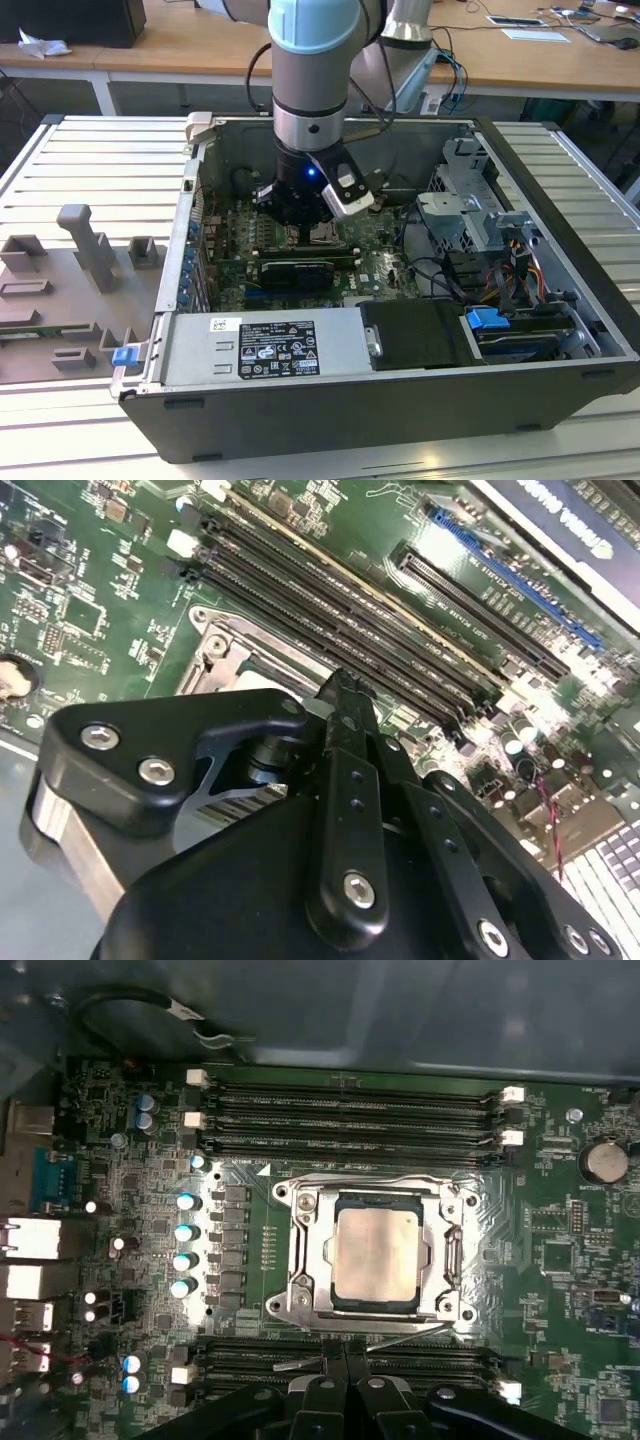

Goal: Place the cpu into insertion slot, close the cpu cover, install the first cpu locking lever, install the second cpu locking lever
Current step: 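Install the second cpu locking lever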

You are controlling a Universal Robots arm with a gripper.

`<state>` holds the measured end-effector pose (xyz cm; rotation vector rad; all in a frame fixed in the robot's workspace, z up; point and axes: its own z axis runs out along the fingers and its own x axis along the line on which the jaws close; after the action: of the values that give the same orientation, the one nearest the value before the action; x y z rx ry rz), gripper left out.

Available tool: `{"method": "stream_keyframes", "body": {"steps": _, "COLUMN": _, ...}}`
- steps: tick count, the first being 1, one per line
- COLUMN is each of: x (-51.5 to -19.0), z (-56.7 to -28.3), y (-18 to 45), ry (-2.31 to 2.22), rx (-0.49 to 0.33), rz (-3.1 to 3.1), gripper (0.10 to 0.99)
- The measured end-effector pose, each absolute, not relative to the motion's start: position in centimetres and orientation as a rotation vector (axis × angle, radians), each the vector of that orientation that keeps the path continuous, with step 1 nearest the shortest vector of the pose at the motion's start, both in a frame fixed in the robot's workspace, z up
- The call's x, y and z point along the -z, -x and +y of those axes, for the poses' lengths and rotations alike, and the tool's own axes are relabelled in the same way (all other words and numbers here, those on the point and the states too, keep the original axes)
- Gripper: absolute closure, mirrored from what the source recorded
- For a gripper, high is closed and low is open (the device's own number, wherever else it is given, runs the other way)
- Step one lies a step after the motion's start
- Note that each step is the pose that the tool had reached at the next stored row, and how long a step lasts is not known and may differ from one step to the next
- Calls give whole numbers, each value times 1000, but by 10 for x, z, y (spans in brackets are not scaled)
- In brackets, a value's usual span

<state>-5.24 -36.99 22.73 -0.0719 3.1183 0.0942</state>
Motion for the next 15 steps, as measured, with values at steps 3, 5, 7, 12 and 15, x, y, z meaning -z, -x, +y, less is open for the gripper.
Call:
{"method": "stream_keyframes", "body": {"steps": 3, "x": -218, "z": -370, "y": 58, "ry": 74, "rx": -103, "rz": 3118, "gripper": 980}}
{"method": "stream_keyframes", "body": {"steps": 5, "x": -217, "z": -372, "y": 60, "ry": 85, "rx": -129, "rz": 3117, "gripper": 980}}
{"method": "stream_keyframes", "body": {"steps": 7, "x": -216, "z": -374, "y": 60, "ry": 94, "rx": -142, "rz": 3116, "gripper": 980}}
{"method": "stream_keyframes", "body": {"steps": 12, "x": -214, "z": -385, "y": 62, "ry": 109, "rx": -183, "rz": 3112, "gripper": 980}}
{"method": "stream_keyframes", "body": {"steps": 15, "x": -214, "z": -387, "y": 63, "ry": 127, "rx": -217, "rz": 3107, "gripper": 980}}
